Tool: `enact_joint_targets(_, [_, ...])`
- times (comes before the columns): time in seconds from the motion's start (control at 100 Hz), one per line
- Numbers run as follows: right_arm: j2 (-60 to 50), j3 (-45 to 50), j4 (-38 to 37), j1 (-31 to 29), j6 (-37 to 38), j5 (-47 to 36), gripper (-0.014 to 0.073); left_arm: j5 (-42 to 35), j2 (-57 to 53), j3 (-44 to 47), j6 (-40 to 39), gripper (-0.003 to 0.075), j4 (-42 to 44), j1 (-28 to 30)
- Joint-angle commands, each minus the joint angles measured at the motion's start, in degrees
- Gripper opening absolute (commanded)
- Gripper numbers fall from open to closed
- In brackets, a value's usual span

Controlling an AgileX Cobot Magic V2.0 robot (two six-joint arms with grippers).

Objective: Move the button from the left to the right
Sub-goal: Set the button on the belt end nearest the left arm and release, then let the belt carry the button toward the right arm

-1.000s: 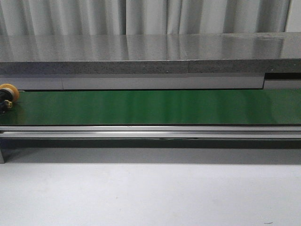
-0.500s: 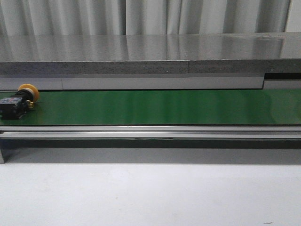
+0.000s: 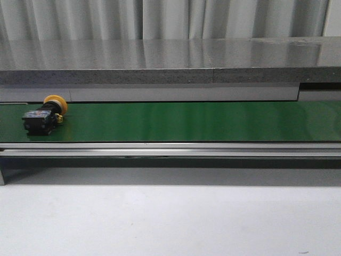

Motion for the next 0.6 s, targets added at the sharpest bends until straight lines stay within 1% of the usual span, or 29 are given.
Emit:
enact_joint_targets(0.0, [-1.0,0.0,-0.8,0.0,0.0,-4.7,-0.0068,-5.3,0.3,-0.8,-0.1,0.0623,-1.0,-0.4])
enact_joint_targets(0.1, [-1.0,0.0,-0.8,0.0,0.0,-4.7,-0.0068,-5.4,0.3,-0.8,-0.1,0.0616,-1.0,-0.4])
enact_joint_targets(0.15, [-1.0,0.0,-0.8,0.0,0.0,-4.7,-0.0068,-5.7,0.3,-0.8,-0.1,0.059,-1.0,-0.4])
enact_joint_targets(0.2, [-1.0,0.0,-0.8,0.0,0.0,-4.7,-0.0068,-5.9,0.3,-0.8,-0.1,0.0544,-1.0,-0.4])
enact_joint_targets(0.27, [-1.0,0.0,-0.8,0.0,0.0,-4.7,-0.0068,-6.5,0.3,-0.8,-0.1,0.0452,-1.0,-0.4])
enact_joint_targets(0.46, [-1.0,0.0,-0.8,0.0,0.0,-4.7,-0.0068,-6.5,0.3,-0.8,-0.1,0.016,-1.0,-0.4])
enact_joint_targets(0.59, [-1.0,0.0,-0.8,0.0,0.0,-4.7,-0.0068,-6.5,0.3,-0.8,-0.1,0.0002,-1.0,-0.4])
